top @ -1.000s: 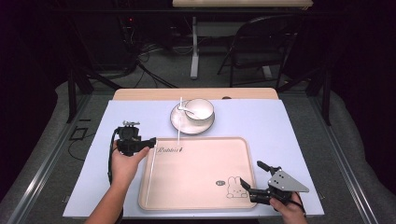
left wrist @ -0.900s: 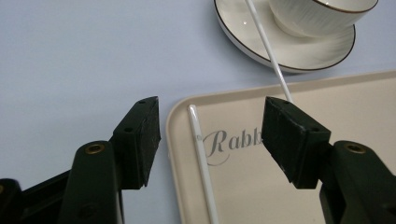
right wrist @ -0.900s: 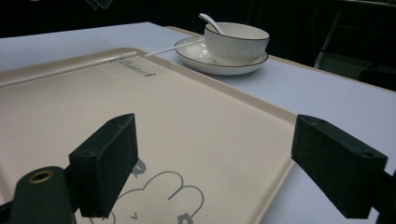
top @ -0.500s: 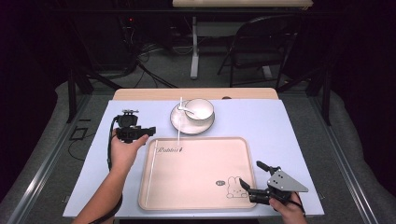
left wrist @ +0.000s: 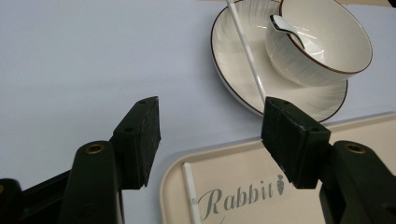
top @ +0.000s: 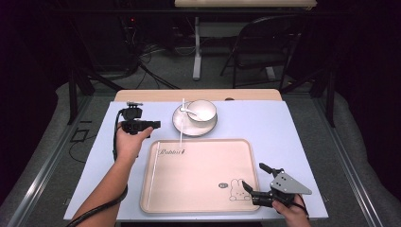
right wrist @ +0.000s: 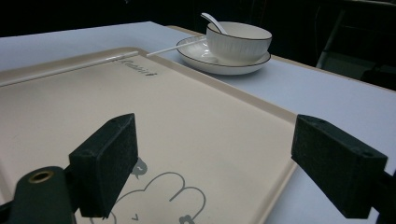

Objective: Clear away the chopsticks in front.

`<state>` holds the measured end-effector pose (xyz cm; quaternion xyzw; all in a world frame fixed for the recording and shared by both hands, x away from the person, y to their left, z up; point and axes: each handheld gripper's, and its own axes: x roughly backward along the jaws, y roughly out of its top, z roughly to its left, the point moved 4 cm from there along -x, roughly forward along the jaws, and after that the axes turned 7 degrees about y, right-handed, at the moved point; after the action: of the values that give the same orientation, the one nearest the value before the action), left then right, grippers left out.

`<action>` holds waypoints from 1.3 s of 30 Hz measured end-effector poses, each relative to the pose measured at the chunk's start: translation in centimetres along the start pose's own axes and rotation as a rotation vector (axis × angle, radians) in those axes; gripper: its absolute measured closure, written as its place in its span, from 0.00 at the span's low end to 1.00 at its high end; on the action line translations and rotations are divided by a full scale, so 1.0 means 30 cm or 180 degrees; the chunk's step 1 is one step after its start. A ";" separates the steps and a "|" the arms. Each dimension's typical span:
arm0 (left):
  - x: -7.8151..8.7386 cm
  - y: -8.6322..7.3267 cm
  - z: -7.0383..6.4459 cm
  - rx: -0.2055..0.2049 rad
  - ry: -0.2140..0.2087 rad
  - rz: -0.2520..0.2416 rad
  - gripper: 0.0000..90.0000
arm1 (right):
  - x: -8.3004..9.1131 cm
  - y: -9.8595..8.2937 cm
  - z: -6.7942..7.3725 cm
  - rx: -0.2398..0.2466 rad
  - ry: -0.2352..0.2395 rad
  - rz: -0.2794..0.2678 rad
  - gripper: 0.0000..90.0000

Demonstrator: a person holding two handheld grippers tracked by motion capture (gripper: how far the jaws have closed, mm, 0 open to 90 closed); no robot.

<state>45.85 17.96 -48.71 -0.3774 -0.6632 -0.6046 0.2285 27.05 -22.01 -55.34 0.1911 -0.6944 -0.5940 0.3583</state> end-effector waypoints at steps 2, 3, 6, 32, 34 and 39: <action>-0.004 0.015 -0.003 0.0004 0.0016 0.0001 0.42 | -0.001 0.000 0.000 0.0002 0.0000 0.0000 0.16; -0.006 0.023 -0.005 0.0005 0.0021 -0.0012 0.42 | -0.001 0.000 0.000 0.0002 0.0000 -0.0001 0.16; -0.009 0.044 -0.015 0.0023 0.0026 -0.0035 0.42 | 0.000 0.000 -0.001 0.0001 0.0003 -0.0003 0.16; -0.103 0.136 -0.142 -0.0048 -0.0012 -0.0035 0.42 | -0.001 0.002 0.000 -0.0002 0.0014 -0.0013 0.16; -0.115 0.134 -0.145 -0.0073 -0.0015 -0.0025 0.42 | -0.001 0.003 -0.001 -0.0004 0.0014 -0.0014 0.16; -0.139 0.136 -0.144 -0.0008 -0.0079 -0.0051 0.42 | -0.002 0.002 -0.001 -0.0006 0.0015 -0.0012 0.16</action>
<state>50.91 12.74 -48.60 -0.3798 -0.6681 -0.6026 0.2150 27.12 -21.97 -55.29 0.1934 -0.6927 -0.5949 0.3590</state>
